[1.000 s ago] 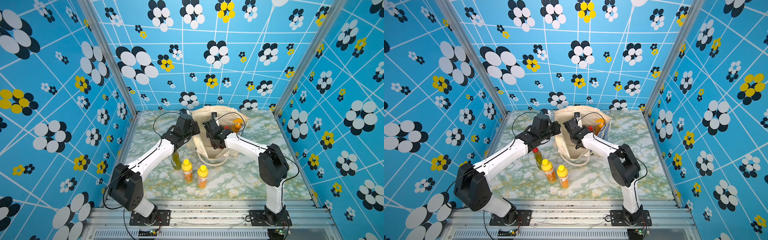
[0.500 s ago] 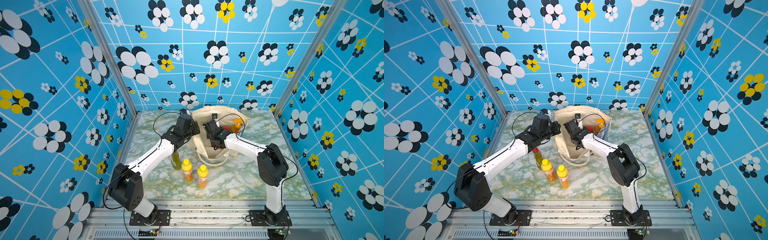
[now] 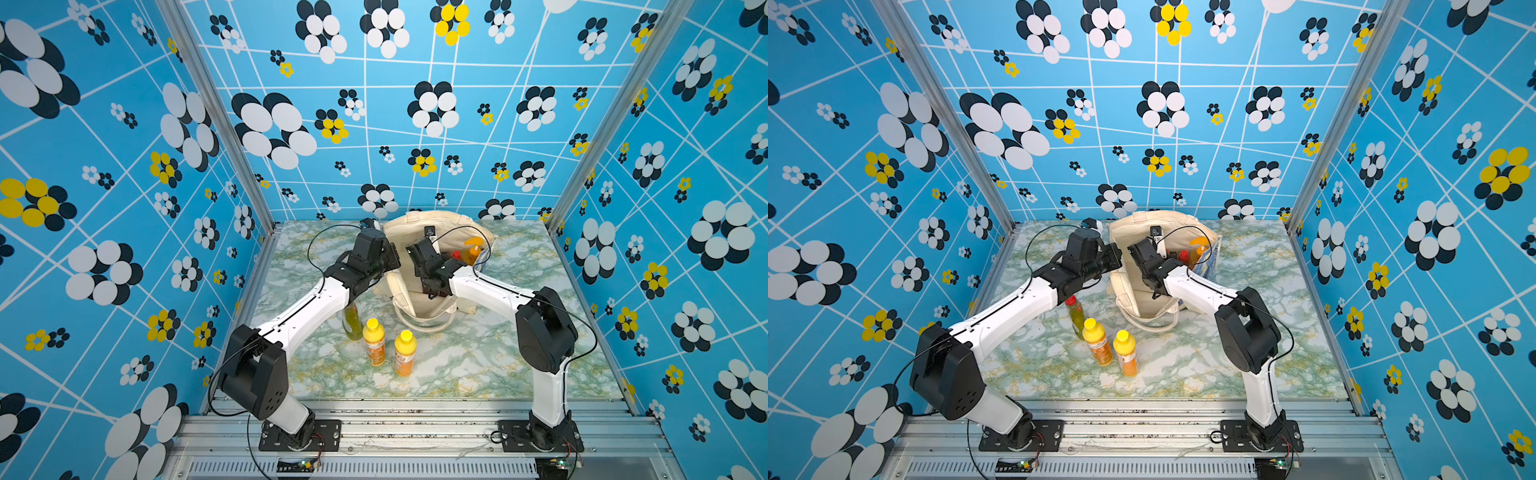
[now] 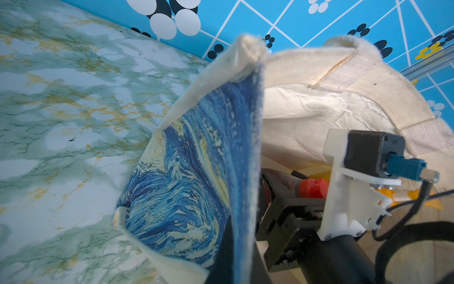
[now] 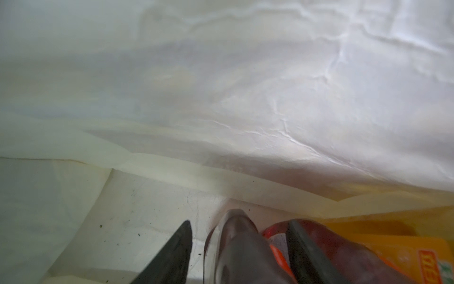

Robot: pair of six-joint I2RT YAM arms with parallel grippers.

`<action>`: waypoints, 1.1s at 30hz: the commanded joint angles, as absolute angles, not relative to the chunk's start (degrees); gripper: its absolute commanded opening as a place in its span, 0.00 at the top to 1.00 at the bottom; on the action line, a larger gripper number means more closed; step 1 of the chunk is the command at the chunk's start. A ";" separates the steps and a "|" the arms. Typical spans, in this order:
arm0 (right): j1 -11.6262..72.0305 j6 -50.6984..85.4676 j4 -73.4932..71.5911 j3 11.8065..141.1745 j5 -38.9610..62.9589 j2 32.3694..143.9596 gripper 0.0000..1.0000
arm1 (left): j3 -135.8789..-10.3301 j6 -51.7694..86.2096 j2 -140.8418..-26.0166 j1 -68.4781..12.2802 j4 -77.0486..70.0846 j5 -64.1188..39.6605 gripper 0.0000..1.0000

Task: Pack dish soap into the shopping bag
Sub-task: Place the bottle of dish soap in the shopping bag.

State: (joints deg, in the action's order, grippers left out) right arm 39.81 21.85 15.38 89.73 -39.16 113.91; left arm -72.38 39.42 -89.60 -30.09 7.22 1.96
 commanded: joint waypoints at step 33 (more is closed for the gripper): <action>41.04 16.58 27.33 89.91 -10.24 87.62 0.38 | -74.09 37.79 -90.20 -29.86 9.04 2.20 1.00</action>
State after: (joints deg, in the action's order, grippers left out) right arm 40.69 18.87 24.25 92.79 -20.25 91.42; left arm -72.49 39.22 -89.60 -30.04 7.31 2.11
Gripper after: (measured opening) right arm 0.626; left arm 0.058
